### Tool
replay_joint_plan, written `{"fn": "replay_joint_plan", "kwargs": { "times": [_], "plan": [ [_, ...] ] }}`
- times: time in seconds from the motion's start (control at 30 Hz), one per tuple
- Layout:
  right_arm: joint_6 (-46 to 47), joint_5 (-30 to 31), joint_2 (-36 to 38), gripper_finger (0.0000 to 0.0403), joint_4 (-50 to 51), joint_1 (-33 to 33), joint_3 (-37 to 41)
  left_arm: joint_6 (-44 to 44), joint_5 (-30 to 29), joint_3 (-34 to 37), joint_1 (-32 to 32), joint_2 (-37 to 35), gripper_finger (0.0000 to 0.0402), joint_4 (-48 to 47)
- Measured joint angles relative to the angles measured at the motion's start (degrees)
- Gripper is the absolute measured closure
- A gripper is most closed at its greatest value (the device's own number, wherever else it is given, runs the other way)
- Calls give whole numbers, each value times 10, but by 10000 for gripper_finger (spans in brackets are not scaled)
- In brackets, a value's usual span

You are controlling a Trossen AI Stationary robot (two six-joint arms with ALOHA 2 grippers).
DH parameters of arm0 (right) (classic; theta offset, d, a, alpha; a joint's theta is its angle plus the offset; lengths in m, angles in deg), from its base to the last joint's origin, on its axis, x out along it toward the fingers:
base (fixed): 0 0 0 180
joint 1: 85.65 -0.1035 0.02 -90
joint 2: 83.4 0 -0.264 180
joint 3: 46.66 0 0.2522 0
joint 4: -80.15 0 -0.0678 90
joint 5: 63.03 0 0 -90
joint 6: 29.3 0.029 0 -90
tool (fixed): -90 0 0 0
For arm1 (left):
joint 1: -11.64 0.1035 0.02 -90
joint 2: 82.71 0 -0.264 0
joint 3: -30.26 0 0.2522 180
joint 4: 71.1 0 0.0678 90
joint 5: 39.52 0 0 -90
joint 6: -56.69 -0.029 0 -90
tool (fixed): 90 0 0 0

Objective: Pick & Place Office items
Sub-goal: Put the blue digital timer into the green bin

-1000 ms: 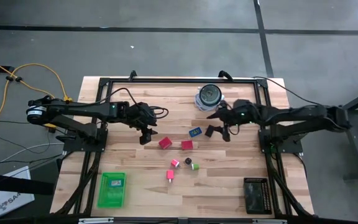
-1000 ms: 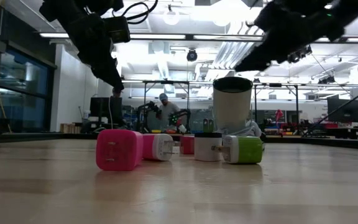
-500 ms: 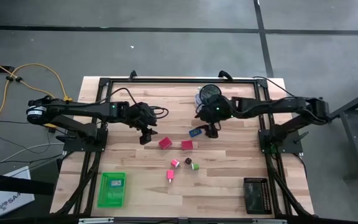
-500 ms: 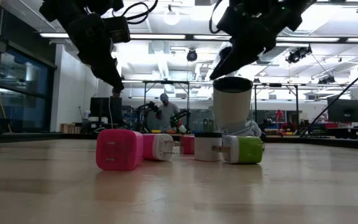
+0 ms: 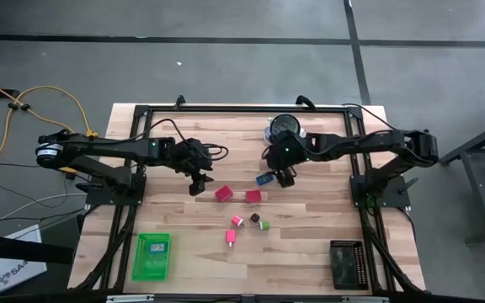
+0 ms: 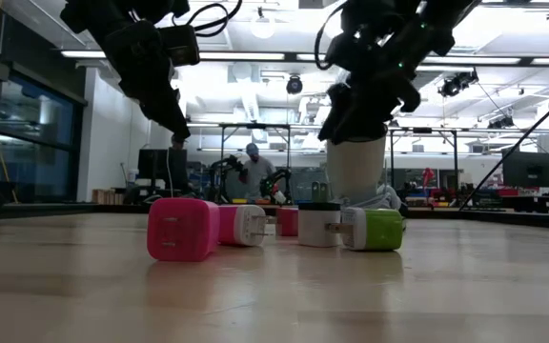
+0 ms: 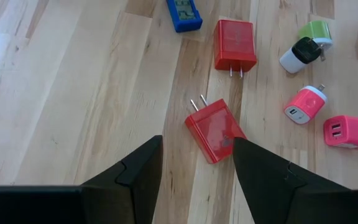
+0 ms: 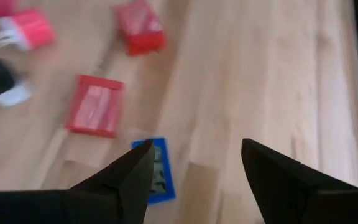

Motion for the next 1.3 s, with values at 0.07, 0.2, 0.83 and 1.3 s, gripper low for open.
{"fn": "replay_joint_plan", "kwargs": {
  "times": [0.07,0.2,0.83,1.3],
  "plan": [
    [26,6,0,174,8,1,0,0,0,0,0,0,213,1],
    [3,-24,-7,174,4,0,0,0,0,0,0,0,213,3],
    [-53,-70,-120,174,-13,8,0,0,0,0,0,0,213,23],
    [-51,-61,-122,174,-3,8,0,0,0,0,0,0,213,25]
  ]
}}
